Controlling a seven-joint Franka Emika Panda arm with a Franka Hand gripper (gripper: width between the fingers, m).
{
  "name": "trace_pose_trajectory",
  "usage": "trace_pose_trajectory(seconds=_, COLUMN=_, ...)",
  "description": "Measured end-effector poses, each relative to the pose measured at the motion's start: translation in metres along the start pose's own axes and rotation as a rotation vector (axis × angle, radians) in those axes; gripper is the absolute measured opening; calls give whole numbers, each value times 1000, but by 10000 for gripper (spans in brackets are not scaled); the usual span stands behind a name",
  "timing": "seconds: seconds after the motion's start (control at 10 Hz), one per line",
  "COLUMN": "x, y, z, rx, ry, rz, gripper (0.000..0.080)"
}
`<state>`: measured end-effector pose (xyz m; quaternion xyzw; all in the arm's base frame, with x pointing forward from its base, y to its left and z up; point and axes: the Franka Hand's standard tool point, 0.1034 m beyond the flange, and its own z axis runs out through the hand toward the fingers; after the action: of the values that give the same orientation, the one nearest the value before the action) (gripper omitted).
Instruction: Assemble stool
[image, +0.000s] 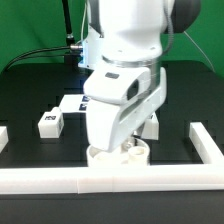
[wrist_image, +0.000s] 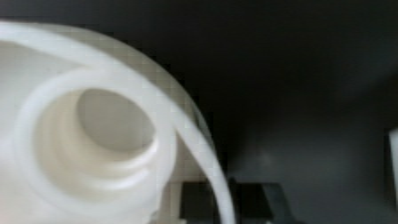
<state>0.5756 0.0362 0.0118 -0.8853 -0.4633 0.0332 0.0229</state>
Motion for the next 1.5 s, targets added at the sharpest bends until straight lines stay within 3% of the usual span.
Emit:
trace_pose_trajectory(seconds=0.4, x=27, y=-16, z=-2, rx=38, ry=-38, rz=60, gripper=29)
trace_pose_trajectory(seconds=1.0, x=71, y=-45, z=-9, rx=74, ry=-79, rz=98, gripper=29)
trace_pose_trajectory(seconds=1.4, x=68, y=-39, z=-15, rx=71, ry=-83, rz=128, gripper=29)
trace_pose_trajectory(seconds=1.5, x=67, y=-37, z=-16, rx=70, ry=-83, rz=135, gripper=214)
